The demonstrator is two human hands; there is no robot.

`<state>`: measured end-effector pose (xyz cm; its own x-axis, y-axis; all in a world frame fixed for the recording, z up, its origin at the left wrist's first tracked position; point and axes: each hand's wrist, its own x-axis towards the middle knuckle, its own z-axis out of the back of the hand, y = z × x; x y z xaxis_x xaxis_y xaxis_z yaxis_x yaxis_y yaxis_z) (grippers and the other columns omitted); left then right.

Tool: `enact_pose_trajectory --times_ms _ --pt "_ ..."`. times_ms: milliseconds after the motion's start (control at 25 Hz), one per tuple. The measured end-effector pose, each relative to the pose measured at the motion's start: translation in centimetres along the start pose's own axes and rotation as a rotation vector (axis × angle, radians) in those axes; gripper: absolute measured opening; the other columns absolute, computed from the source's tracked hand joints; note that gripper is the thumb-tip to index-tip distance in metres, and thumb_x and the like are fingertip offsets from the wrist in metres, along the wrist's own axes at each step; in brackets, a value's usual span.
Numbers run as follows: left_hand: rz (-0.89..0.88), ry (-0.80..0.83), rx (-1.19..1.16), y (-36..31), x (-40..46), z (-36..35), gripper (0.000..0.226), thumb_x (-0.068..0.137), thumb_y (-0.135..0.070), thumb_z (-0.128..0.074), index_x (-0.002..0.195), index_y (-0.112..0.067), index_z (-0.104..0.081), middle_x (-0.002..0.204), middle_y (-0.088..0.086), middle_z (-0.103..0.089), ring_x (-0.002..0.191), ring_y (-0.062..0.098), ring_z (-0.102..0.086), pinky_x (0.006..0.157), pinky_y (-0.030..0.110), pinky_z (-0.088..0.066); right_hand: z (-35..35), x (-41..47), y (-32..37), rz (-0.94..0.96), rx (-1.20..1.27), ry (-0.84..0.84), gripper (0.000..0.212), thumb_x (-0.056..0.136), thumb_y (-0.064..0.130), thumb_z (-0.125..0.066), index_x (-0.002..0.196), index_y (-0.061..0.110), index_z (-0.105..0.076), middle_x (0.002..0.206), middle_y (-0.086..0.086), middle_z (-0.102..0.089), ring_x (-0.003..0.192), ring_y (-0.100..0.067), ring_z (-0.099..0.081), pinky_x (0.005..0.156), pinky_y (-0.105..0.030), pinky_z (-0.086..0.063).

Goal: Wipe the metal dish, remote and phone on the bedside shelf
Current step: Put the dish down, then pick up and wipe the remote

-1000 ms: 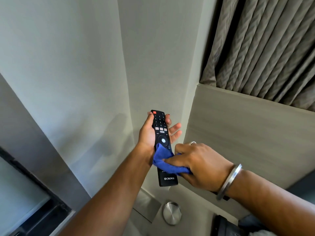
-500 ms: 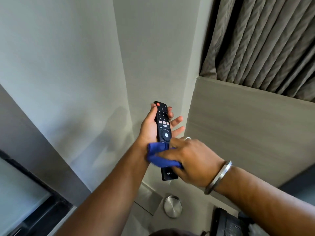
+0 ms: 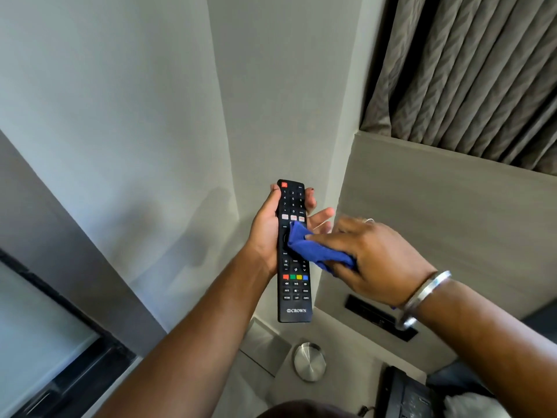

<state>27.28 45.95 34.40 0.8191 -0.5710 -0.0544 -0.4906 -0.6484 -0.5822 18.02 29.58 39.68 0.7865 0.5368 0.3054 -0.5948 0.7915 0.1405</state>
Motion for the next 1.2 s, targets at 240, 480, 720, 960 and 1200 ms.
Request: enact_pose_trajectory --times_ms 240,480,720,960,1200 --pt "-0.098 -0.065 -0.112 0.0 0.1 1.4 0.058 0.098 -0.060 -0.034 0.115 -0.007 -0.053 0.089 0.002 -0.060 0.095 0.032 -0.068 0.089 0.044 -0.055 -2.4 -2.0 2.4 0.052 0.008 0.275 0.016 0.080 0.029 -0.052 0.090 0.031 -0.063 0.075 0.006 -0.053 0.067 -0.018 -0.051 0.062 -0.032 -0.046" --pt "-0.070 -0.070 -0.091 0.8 0.1 2.0 0.059 0.097 -0.062 -0.033 0.110 -0.009 -0.056 0.086 0.000 -0.060 0.094 0.029 -0.069 0.088 0.044 -0.056 -3.0 -1.4 2.9 -0.043 -0.076 0.098 0.029 0.083 0.032 -0.051 0.109 0.038 -0.061 0.080 0.002 -0.057 0.068 -0.023 -0.053 0.061 -0.029 -0.041" --pt "-0.097 -0.170 -0.142 1.1 -0.1 3.0 0.059 0.098 -0.061 -0.032 0.102 -0.008 -0.058 0.082 0.000 -0.057 0.085 0.028 -0.070 0.081 0.043 -0.059 -2.8 -2.9 3.9 0.107 -0.081 0.252 0.018 0.076 0.028 -0.055 0.089 0.033 -0.065 0.071 0.006 -0.052 0.056 -0.016 -0.040 0.054 -0.024 -0.030" --pt "-0.055 -0.141 -0.060 2.1 0.1 2.3 0.059 0.096 -0.063 -0.032 0.097 -0.011 -0.060 0.080 -0.001 -0.059 0.089 0.026 -0.069 0.089 0.046 -0.053 -2.6 -1.7 3.3 -0.036 -0.157 0.126 0.028 0.078 0.028 -0.057 0.105 0.031 -0.065 0.074 -0.001 -0.056 0.060 -0.026 -0.052 0.054 -0.028 -0.035" --pt "-0.031 -0.164 -0.093 2.5 -0.3 3.4 0.060 0.097 -0.062 -0.031 0.098 -0.010 -0.059 0.081 -0.001 -0.057 0.087 0.027 -0.069 0.081 0.043 -0.058 -3.3 -4.2 3.0 0.070 -0.008 0.363 0.023 0.082 0.031 -0.053 0.103 0.036 -0.060 0.081 0.005 -0.053 0.067 -0.019 -0.051 0.060 -0.030 -0.045"
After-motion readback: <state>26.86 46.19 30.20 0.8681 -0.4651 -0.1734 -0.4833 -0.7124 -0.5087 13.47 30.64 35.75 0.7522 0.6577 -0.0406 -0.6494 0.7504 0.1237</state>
